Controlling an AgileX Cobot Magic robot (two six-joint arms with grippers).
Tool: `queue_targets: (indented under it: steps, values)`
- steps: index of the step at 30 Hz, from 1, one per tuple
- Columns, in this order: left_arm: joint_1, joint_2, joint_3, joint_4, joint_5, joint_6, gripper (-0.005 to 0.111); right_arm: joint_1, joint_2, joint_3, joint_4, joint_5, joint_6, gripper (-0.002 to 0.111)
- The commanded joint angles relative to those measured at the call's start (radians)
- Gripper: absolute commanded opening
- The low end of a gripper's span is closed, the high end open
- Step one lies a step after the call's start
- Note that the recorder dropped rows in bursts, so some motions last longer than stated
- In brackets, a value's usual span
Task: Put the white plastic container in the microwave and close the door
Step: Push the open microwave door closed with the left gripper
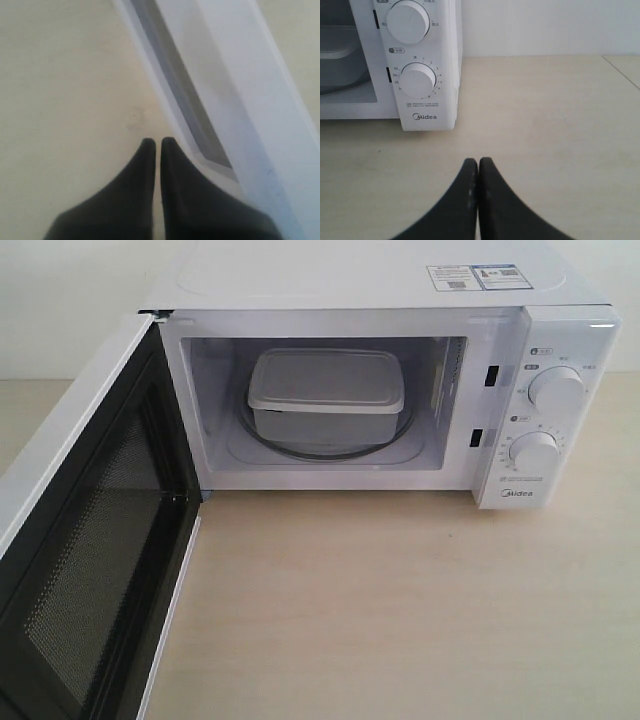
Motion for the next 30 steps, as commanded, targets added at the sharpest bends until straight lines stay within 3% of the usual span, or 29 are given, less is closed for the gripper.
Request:
queue_targets:
  steps: [1,9,12,22,30]
  values:
    - [0.003,0.054,0.004,-0.129,0.001,0.126,0.004,-0.008,-0.005,-0.001,0.002,-0.007,0.004,0.0]
    - [0.003,0.181,0.004,-0.439,0.001,0.294,0.004,-0.008,-0.005,-0.001,0.002,-0.007,0.004,0.0]
    - [-0.01,0.22,0.004,-0.508,-0.081,0.325,0.004,-0.008,-0.005,-0.001,0.002,-0.007,0.004,0.0]
    - [-0.239,0.394,0.004,-0.625,-0.395,0.372,0.004,-0.008,-0.005,-0.001,0.002,-0.007,0.004,0.0]
    - [-0.314,0.438,0.004,-0.654,-0.555,0.406,0.004,-0.008,-0.005,-0.001,0.002,-0.007,0.004,0.0]
